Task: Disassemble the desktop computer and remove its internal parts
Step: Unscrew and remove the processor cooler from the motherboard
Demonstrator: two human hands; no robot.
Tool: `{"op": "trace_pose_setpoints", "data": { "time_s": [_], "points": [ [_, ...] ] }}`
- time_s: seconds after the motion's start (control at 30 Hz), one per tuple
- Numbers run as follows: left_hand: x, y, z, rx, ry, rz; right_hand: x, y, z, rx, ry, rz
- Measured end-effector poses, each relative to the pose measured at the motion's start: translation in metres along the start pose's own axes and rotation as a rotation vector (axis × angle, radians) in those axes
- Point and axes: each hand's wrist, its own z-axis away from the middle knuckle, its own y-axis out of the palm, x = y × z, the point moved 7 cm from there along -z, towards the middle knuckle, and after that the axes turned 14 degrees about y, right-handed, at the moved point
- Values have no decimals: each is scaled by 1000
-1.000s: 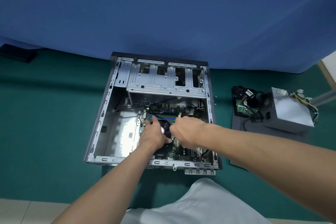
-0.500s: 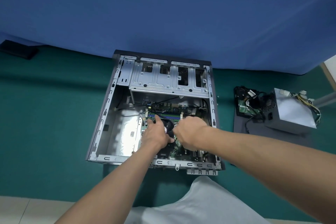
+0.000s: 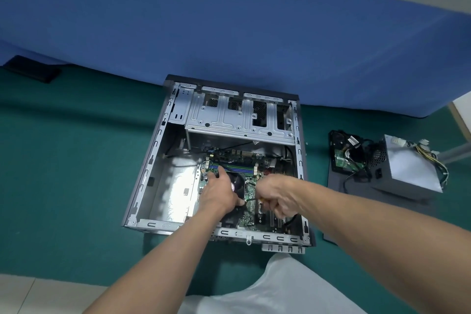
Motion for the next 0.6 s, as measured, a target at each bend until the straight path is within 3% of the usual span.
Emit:
{"op": "trace_pose_setpoints", "data": {
  "time_s": [0.1, 0.3, 0.37, 0.4, 0.47, 0.53, 0.6],
  "points": [
    [0, 0, -1, -2, -1, -7, 16, -2, 3, -208, -183, 194],
    [0, 2, -1, -4, 2, -40, 34, 26, 36, -802, -706, 1411],
    [0, 1, -2, -14, 3, -44, 34, 40, 43, -880, -853, 1654],
    [1, 1, -2, -16, 6, -40, 35, 40, 45, -887, -877, 1666],
    [2, 1, -1, -11, 8, -32, 44, 35, 49, -836, -868, 1448],
    [2, 0, -1, -4, 4, -28, 51, 23, 48, -672, -735, 993],
    [2, -1, 0, 1, 3, -21, 46, 8, 31, -399, -490, 389]
  ]
}}
